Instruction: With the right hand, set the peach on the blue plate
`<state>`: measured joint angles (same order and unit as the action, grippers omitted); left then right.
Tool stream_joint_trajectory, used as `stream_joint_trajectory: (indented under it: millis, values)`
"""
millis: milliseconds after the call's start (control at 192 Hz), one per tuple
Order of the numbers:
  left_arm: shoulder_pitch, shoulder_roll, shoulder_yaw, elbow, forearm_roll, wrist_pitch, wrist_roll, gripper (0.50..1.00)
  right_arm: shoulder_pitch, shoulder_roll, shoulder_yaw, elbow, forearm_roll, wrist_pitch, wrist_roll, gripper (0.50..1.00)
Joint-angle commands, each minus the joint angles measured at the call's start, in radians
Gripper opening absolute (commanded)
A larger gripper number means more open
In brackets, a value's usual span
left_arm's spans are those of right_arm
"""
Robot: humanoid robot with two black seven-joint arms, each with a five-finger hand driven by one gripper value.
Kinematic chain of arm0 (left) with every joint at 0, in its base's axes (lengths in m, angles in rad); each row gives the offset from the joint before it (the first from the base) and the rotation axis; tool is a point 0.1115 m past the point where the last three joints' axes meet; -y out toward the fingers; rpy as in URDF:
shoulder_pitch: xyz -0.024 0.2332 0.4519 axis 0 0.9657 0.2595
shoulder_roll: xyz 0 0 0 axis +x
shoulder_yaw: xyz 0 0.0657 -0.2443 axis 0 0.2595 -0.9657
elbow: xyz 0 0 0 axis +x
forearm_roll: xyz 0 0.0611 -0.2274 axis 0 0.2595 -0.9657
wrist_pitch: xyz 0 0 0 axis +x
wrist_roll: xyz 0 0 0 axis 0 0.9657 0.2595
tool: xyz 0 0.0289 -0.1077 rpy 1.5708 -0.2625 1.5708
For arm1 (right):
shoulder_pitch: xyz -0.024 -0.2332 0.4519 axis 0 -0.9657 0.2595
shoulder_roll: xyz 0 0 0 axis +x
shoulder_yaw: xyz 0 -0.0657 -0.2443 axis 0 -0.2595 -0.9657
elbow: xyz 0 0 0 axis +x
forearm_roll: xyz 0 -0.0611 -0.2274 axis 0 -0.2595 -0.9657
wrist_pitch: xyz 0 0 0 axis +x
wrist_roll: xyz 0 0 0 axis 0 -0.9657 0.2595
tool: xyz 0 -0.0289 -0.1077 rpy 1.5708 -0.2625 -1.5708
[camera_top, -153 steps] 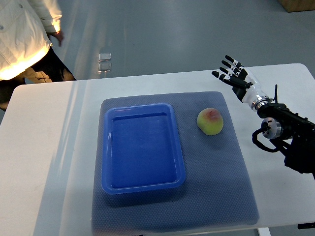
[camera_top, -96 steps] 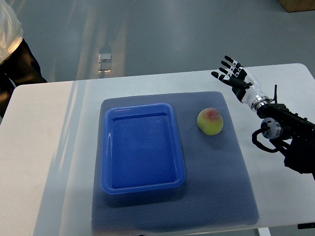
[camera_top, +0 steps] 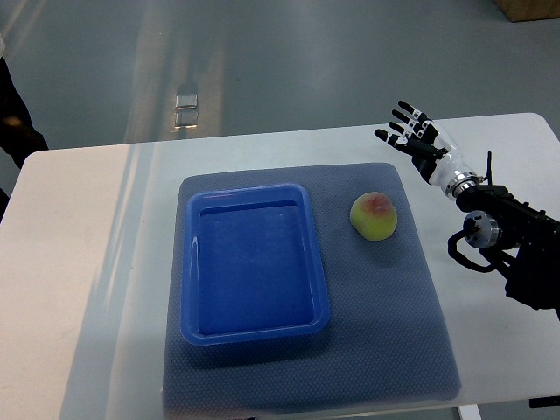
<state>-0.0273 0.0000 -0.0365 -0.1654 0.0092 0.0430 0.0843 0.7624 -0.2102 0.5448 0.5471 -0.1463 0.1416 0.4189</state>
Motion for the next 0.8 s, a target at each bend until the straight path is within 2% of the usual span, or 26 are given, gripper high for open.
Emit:
stream_joint_trajectory:
  millis: [0, 793]
  values:
    - [0.000, 0.000, 0.000, 0.001, 0.000, 0.000, 0.000, 1.000, 0.000, 0.000, 0.000, 0.001, -0.007, 0.001, 0.000, 0.926]
    - [0.000, 0.000, 0.000, 0.001, 0.000, 0.000, 0.000, 1.000, 0.003, -0.006, -0.003, 0.001, -0.095, 0.012, 0.001, 0.926]
